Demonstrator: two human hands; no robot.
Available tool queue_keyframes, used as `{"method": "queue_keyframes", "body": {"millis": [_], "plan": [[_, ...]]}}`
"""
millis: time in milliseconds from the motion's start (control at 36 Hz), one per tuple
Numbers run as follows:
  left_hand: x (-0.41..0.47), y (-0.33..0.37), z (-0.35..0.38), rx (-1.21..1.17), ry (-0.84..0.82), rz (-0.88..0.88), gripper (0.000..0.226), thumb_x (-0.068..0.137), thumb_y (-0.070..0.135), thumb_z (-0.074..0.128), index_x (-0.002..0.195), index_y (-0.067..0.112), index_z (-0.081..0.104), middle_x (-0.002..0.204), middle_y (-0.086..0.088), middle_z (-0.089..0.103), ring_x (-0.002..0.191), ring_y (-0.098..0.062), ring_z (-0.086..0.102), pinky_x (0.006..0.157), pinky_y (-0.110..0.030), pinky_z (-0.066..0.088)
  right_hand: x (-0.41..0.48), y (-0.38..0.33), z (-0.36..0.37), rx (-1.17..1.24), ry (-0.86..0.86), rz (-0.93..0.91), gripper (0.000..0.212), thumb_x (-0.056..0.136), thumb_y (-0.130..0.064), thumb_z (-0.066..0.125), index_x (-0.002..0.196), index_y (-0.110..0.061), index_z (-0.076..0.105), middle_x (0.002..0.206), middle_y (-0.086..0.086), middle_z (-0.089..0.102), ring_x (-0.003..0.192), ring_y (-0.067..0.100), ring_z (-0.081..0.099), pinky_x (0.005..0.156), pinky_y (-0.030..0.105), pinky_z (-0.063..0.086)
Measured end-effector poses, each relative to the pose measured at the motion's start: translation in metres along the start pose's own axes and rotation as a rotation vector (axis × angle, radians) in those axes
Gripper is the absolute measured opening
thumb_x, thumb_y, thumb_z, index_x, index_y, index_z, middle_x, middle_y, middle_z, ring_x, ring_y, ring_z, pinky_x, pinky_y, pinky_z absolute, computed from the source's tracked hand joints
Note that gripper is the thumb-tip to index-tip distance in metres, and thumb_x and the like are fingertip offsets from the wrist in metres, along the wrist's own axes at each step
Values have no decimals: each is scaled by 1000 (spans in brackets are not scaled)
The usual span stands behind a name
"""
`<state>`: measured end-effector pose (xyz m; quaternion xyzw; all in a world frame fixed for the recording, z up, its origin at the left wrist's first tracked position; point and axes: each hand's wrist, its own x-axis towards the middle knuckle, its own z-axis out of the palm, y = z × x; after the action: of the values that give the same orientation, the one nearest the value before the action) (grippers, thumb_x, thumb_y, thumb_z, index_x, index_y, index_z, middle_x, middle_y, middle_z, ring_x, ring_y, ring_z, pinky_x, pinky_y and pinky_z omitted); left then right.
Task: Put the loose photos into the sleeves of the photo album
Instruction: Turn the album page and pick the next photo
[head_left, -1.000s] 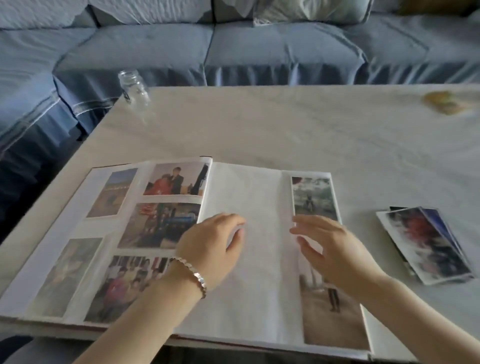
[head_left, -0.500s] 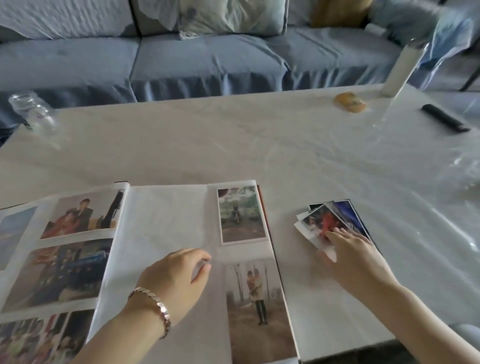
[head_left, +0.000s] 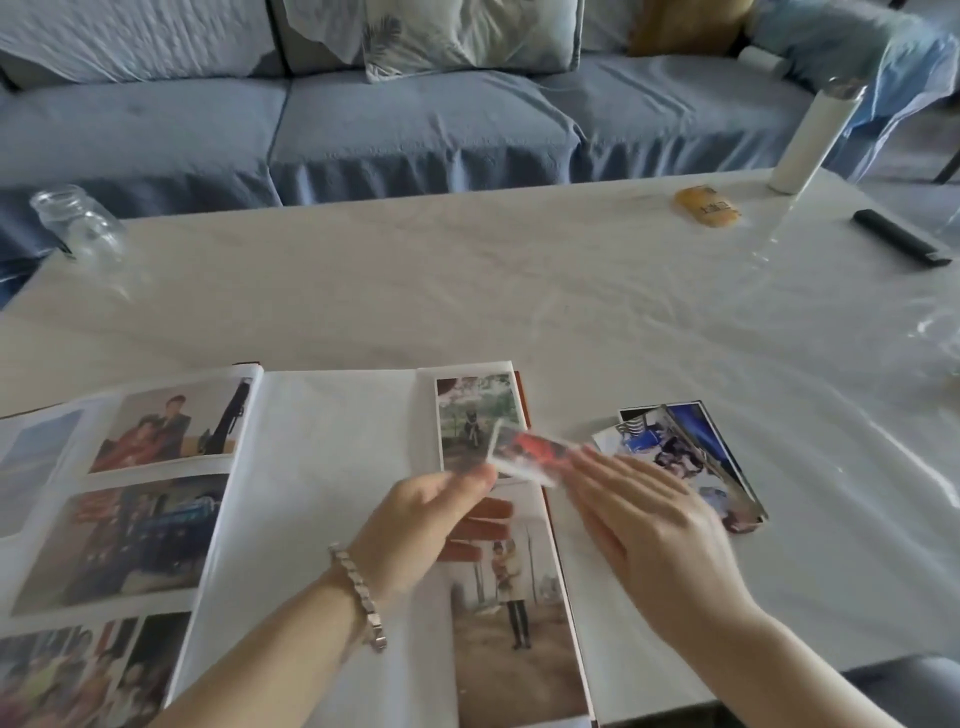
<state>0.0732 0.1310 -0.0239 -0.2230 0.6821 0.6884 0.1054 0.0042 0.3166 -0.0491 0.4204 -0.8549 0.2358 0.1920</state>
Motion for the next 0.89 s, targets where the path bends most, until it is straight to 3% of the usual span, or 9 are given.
{"method": "queue_keyframes", "body": {"millis": [111, 222, 333, 500, 583, 667, 722, 806, 889], "plan": [[0, -1, 2, 71, 181, 121, 10, 86, 15, 63, 84, 7, 68, 76, -10, 72, 72, -20, 70, 71, -39, 59, 5, -25, 11, 102, -105, -153, 29, 91, -26, 49, 104, -14, 73, 114, 0, 68, 109, 12, 62, 97, 30, 46], [2, -5, -22, 415, 291, 248, 10, 88, 14, 61, 83, 6, 63, 75, -19, 66, 72, -31, 65, 69, -40, 55, 19, -37, 9, 183, -121, -81, 40, 91, -40, 46, 110, -13, 69, 123, 3, 62, 115, 13, 52, 104, 24, 34], [-6, 7, -45, 886, 179, 315, 21, 88, 32, 60, 72, 31, 48, 72, 2, 62, 73, -20, 61, 69, -31, 50, 41, -39, 7, 150, -170, 38, 50, 84, -36, 52, 128, -13, 52, 136, 7, 49, 125, 17, 40, 102, 31, 37], [-19, 21, -56, 963, 147, 408, 18, 81, 48, 62, 77, 31, 56, 73, 14, 63, 74, -6, 60, 72, -29, 50, 65, -48, -3, 251, -668, 121, 23, 91, -36, 56, 109, -25, 65, 98, -6, 69, 85, 17, 62, 76, 33, 49], [-14, 10, -59, 903, 362, 478, 15, 86, 41, 59, 96, 30, 60, 84, 19, 61, 86, -3, 61, 78, -25, 49, 66, -48, 4, 201, -624, 164, 18, 92, -38, 54, 90, -22, 63, 76, -12, 63, 67, 8, 55, 62, 24, 46], [-2, -11, -68, 953, 511, 373, 40, 96, 35, 43, 130, 16, 48, 129, 5, 54, 121, -10, 48, 97, -22, 36, 67, -36, 12, 244, -541, 349, 17, 91, -35, 57, 75, -28, 57, 62, -14, 57, 49, -2, 52, 47, 14, 39], [7, -29, -75, 1176, 487, 173, 58, 99, 42, 28, 147, 12, 20, 154, -4, 20, 142, -15, 18, 111, -24, 16, 68, -25, 18, 304, -406, 483, 10, 91, -31, 57, 85, -23, 60, 72, -9, 65, 45, -1, 57, 46, 16, 44], [16, -55, -79, 1383, 452, -16, 85, 76, 65, -9, 148, 20, -14, 153, -6, -25, 143, -21, -19, 113, -34, -12, 71, -10, 26, 304, -181, 605, 11, 91, -23, 58, 95, -14, 60, 74, -2, 65, 46, 5, 57, 45, 22, 41], [20, -72, -78, 1425, 554, 26, 89, 71, 61, -3, 150, 22, 9, 152, -13, -11, 144, -31, 1, 109, -36, -15, 76, -3, 31, 329, -58, 660, 24, 93, -21, 56, 113, -8, 58, 76, 5, 69, 52, 21, 61, 44, 26, 40]]}}
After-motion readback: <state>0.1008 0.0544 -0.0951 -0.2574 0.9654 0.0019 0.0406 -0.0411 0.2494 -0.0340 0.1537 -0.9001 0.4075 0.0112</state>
